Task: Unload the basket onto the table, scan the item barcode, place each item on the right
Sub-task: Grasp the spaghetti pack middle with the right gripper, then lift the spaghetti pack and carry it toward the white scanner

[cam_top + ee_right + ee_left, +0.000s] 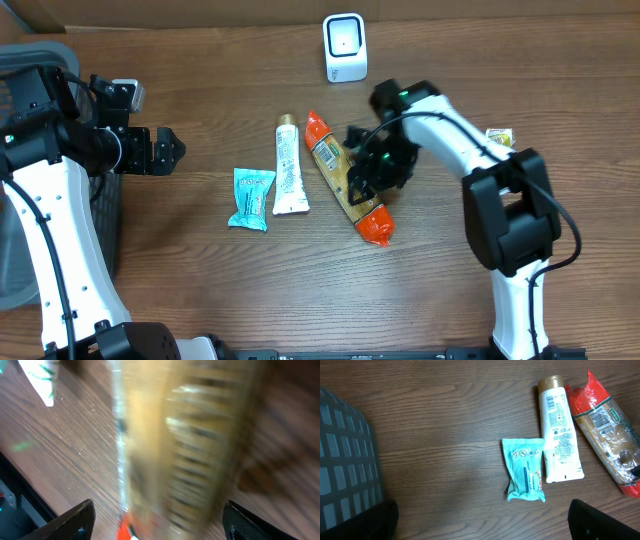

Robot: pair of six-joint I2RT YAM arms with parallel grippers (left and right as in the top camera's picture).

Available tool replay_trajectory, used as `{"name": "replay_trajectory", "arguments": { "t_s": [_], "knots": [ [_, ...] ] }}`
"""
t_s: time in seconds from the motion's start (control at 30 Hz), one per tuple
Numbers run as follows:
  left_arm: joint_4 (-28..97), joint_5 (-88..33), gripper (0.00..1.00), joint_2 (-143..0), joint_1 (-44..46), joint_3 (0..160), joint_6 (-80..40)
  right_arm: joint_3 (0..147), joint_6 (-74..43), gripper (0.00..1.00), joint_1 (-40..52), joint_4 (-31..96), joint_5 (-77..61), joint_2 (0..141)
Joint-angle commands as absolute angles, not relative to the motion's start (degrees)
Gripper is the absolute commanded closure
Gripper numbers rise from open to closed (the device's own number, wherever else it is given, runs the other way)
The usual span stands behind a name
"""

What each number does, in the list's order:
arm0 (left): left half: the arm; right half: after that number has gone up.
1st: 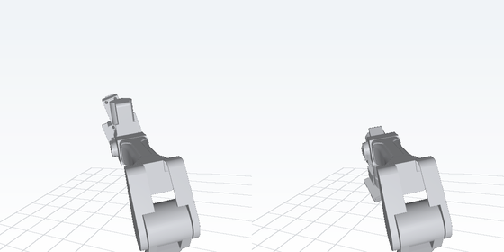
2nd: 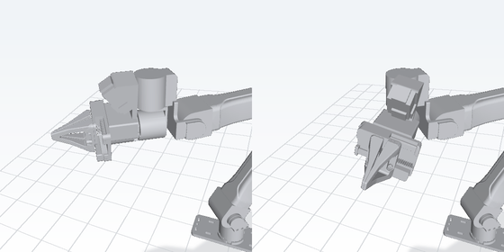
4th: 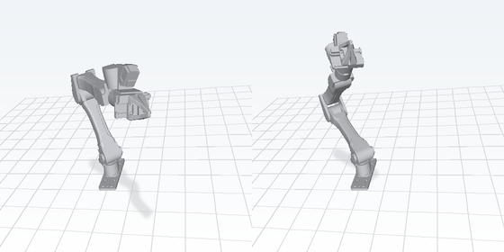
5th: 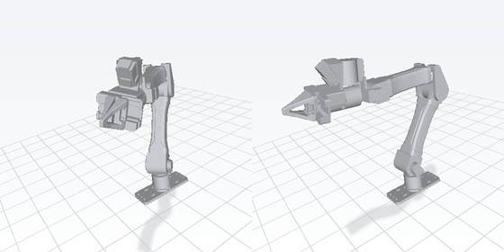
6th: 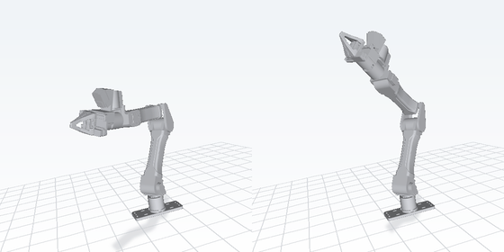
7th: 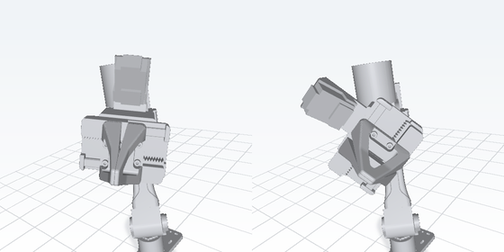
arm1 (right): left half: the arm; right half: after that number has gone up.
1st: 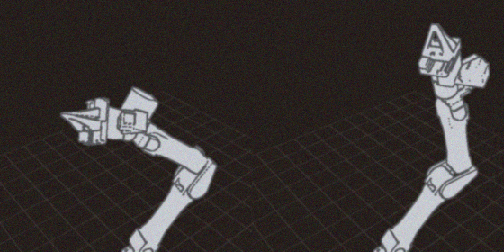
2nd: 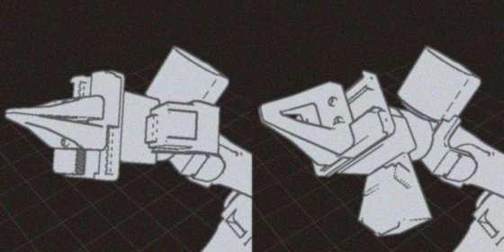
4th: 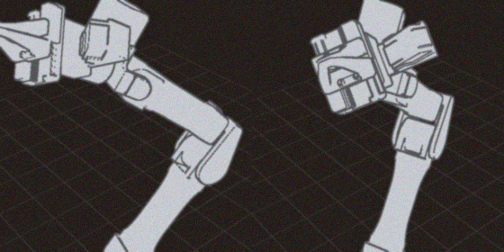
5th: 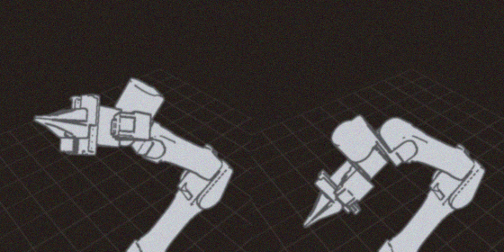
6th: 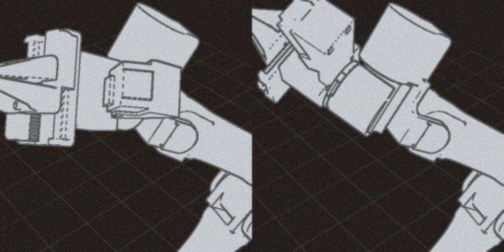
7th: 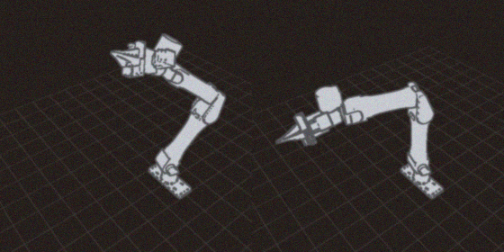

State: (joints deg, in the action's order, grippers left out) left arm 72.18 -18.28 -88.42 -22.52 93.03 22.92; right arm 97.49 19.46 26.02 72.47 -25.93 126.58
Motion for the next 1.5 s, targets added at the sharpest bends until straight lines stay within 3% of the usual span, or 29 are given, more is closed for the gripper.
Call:
{"name": "replay_trajectory", "arguments": {
  "t_s": [0.0,0.1,0.33,0.47,0.6,0.63,0.83,1.27,1.47],
  "knots": [
    [72.1,-18.9,0.01,-88.8,-22.5,93.0,24.2,97.5,19.0,0.18,27.7,71.4,-23.5,124.3],
    [72.1,-18.9,0.00,-88.8,-22.5,93.0,24.2,95.9,14.1,0.13,29.0,68.2,-20.6,124.3],
    [72.1,-18.9,0.00,-88.8,-22.5,93.0,24.2,89.0,5.3,0.18,28.3,63.0,-18.2,124.3],
    [72.1,-18.9,0.01,-88.8,-22.5,93.0,24.2,85.8,4.4,0.43,26.5,62.4,-21.7,124.3],
    [72.1,-18.9,0.00,-88.8,-22.5,93.0,24.2,85.3,4.5,0.93,23.4,62.3,-29.3,124.3],
    [72.1,-18.9,0.00,-88.8,-22.5,93.0,24.2,85.3,4.5,0.96,22.5,62.2,-31.6,124.2],
    [72.1,-18.9,0.00,-88.8,-22.5,93.0,24.2,87.1,11.0,0.96,17.2,64.6,-47.4,122.2],
    [72.1,-18.9,0.00,-88.8,-22.5,93.0,24.2,87.9,10.2,0.96,15.5,62.2,-47.6,96.4],
    [72.1,-18.9,0.00,-88.8,-22.5,93.0,24.2,87.9,2.9,0.96,15.5,57.0,-47.6,86.6]
  ]
}}
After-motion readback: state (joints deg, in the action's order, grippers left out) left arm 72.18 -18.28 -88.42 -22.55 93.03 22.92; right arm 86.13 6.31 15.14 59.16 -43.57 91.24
